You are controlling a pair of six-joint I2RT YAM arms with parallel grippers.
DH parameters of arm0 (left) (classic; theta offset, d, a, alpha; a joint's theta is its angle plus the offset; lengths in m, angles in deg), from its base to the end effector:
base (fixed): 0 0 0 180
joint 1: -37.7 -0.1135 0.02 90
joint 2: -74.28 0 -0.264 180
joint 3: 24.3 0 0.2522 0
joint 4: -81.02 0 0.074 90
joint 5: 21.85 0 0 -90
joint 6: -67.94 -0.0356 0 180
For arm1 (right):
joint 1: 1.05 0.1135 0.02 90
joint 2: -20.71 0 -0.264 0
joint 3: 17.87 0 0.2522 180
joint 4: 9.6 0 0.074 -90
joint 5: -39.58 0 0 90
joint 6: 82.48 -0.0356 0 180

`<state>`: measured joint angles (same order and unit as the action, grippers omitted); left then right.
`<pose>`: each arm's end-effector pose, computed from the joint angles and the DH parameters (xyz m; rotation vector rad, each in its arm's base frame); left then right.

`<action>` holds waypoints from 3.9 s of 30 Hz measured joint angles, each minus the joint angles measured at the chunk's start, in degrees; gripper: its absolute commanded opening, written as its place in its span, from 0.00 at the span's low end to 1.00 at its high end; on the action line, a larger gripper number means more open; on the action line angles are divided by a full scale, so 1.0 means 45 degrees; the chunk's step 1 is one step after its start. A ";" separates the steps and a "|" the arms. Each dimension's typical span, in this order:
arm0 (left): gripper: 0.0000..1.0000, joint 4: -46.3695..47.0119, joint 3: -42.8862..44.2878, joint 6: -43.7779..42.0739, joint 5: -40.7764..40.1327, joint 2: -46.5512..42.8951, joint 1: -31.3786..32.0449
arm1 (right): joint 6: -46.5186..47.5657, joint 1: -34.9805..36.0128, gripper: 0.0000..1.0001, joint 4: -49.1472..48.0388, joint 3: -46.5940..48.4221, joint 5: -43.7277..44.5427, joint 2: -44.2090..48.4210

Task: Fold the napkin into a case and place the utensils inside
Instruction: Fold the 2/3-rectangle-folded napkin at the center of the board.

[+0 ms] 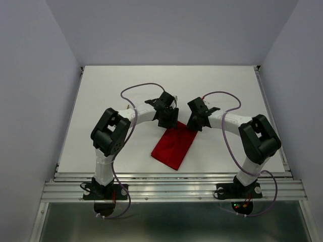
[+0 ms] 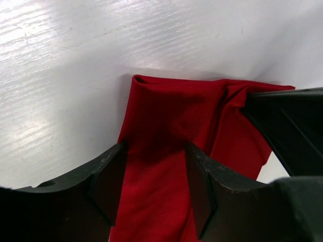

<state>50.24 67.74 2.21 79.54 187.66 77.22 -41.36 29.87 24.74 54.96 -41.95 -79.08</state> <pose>0.3246 -0.2768 0.1781 0.4326 2.5620 -0.6907 0.2962 0.1713 0.1635 0.4633 2.6101 0.2844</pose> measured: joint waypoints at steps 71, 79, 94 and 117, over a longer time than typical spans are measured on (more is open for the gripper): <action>0.00 -0.1297 0.0811 -0.1103 -0.3007 -0.0175 0.0845 | -0.1953 0.0000 0.02 0.0039 0.0000 -0.0078 0.0000; 0.00 -0.1297 0.0996 -0.1681 -0.2215 -0.0175 0.0767 | -0.3483 0.0000 0.01 0.0049 0.0000 -0.0180 -0.0024; 0.00 -0.0967 0.0996 -0.1622 -0.0199 -0.0189 0.0772 | -0.4911 0.0000 0.01 -0.0345 0.0000 -0.0457 -0.0316; 0.00 -0.0204 0.0597 -0.0563 0.1511 -0.0495 0.0772 | -0.5780 -0.0015 0.01 -0.1098 -0.0267 -0.0665 -0.0384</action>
<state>49.33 70.43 -0.32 86.34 185.43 80.70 -67.37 29.81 19.80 53.76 -44.94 -80.80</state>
